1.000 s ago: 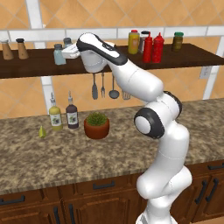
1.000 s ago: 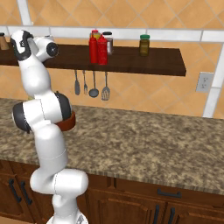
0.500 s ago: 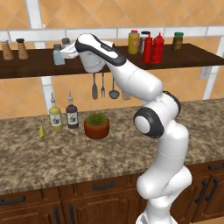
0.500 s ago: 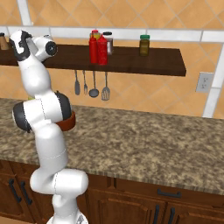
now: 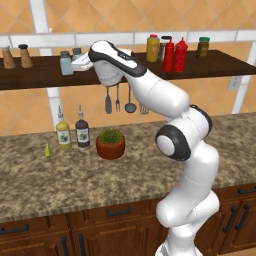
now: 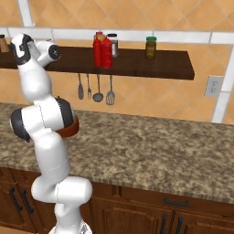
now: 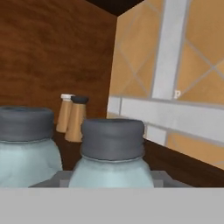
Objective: Put the shaker and condiment bottle from the counter next to their counterparts in the cabinet.
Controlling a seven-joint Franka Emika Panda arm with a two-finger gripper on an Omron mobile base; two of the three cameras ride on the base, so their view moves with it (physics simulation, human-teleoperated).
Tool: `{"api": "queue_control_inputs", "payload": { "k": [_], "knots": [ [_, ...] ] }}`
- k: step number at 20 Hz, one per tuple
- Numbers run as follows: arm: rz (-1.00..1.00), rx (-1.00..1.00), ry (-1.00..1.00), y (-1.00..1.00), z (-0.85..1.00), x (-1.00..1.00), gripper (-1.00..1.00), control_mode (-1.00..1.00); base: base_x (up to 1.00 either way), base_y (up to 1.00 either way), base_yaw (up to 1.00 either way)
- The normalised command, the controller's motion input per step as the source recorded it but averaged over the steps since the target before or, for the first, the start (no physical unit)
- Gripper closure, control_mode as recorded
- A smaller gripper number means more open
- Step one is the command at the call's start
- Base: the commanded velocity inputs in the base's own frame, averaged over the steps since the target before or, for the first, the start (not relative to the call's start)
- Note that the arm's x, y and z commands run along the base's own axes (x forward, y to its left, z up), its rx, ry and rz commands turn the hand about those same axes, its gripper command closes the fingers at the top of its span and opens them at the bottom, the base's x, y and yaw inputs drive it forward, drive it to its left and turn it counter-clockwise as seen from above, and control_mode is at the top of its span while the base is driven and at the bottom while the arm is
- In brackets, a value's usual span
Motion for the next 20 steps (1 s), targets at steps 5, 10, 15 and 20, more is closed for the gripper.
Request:
{"api": "queue_control_inputs", "payload": {
  "k": [5, 10, 15, 20],
  "knots": [
    [0.00, 0.04, 0.00, -0.27, -1.00, 0.00, -1.00, -1.00, 0.00, 0.00, 0.00],
    [-0.01, 0.05, 0.00, -0.25, -0.95, 0.00, -1.00, -1.00, 0.00, 0.00, 0.00],
    [-0.01, 0.13, 0.00, -0.25, -0.28, -0.08, -1.00, -1.00, 0.00, 0.00, 0.00],
    [-0.01, 0.16, 0.04, -0.31, -0.17, -0.48, -1.00, -1.00, 0.00, 0.00, 0.00]
  ]
}}
